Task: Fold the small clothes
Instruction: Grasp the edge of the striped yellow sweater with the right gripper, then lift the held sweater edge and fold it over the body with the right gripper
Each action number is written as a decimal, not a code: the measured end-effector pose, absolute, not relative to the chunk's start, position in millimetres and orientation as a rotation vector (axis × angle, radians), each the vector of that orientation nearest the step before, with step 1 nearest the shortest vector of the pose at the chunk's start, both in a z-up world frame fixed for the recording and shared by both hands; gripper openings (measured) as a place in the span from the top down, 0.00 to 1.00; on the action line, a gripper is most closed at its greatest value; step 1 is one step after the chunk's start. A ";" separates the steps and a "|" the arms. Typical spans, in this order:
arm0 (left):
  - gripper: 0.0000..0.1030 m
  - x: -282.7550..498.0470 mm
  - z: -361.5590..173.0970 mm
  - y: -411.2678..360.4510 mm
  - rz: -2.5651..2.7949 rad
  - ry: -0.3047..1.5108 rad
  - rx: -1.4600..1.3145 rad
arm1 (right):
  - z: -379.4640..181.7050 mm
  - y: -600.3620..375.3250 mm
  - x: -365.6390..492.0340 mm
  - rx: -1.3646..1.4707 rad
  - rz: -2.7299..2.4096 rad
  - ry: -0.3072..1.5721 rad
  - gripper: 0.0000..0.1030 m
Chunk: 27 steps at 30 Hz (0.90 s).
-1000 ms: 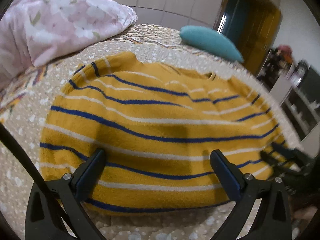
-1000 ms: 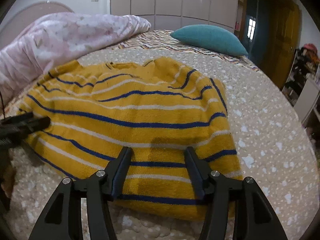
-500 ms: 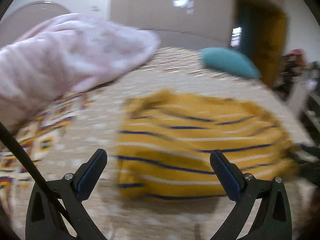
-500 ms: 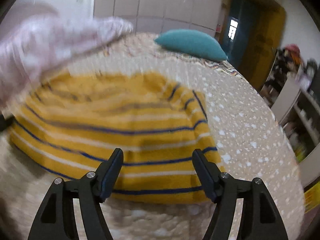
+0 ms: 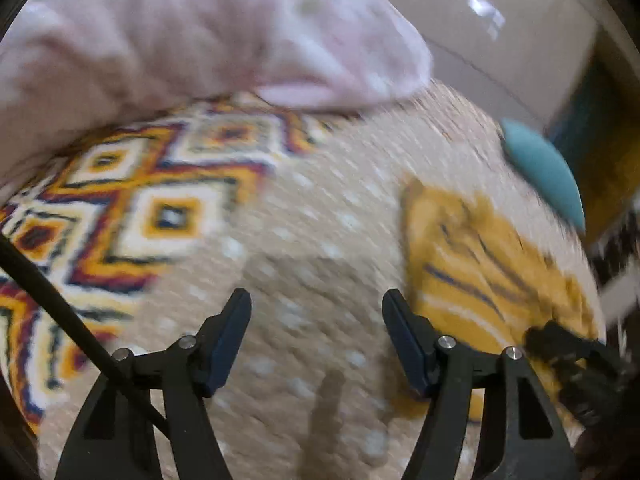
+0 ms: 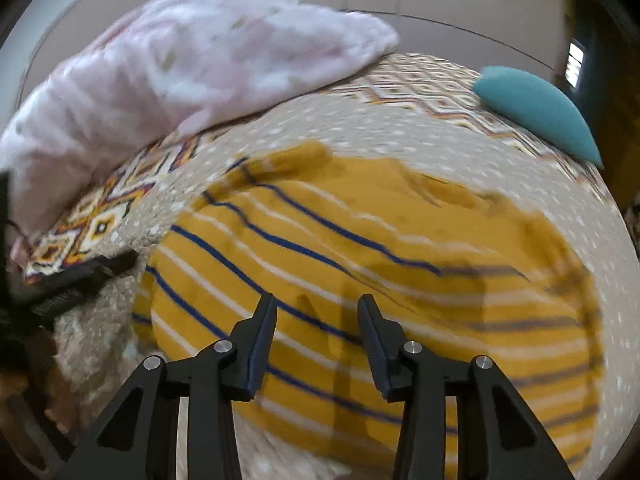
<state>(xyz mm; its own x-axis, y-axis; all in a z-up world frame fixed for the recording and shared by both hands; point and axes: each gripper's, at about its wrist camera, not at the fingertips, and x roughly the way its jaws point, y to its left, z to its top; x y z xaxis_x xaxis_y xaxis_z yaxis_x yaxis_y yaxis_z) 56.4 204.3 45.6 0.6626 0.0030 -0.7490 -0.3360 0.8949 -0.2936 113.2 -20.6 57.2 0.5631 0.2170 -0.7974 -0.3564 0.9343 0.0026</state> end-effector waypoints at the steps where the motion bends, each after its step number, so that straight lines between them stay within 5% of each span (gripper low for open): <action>1: 0.34 55.4 47.4 215.7 0.214 0.813 -0.462 | 53.0 -7.6 121.0 -0.191 0.344 0.918 0.55; 11: 0.34 59.7 33.3 266.8 0.255 0.812 -0.622 | 22.6 91.9 221.0 -0.444 0.291 0.983 0.55; 15: 0.34 61.7 33.0 267.5 0.259 0.811 -0.624 | 25.3 89.1 236.4 -0.453 0.244 1.029 0.33; 27: 0.34 48.8 35.5 275.1 0.270 0.790 -0.672 | 85.5 56.8 82.8 -0.428 0.506 0.861 0.32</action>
<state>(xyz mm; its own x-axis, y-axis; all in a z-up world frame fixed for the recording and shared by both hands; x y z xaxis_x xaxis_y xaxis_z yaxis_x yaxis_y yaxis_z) 48.8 275.1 35.5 0.6837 -0.0196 -0.7295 -0.4624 0.7617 -0.4539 82.8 56.8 85.5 0.5486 0.2455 -0.7992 -0.5788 0.8013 -0.1512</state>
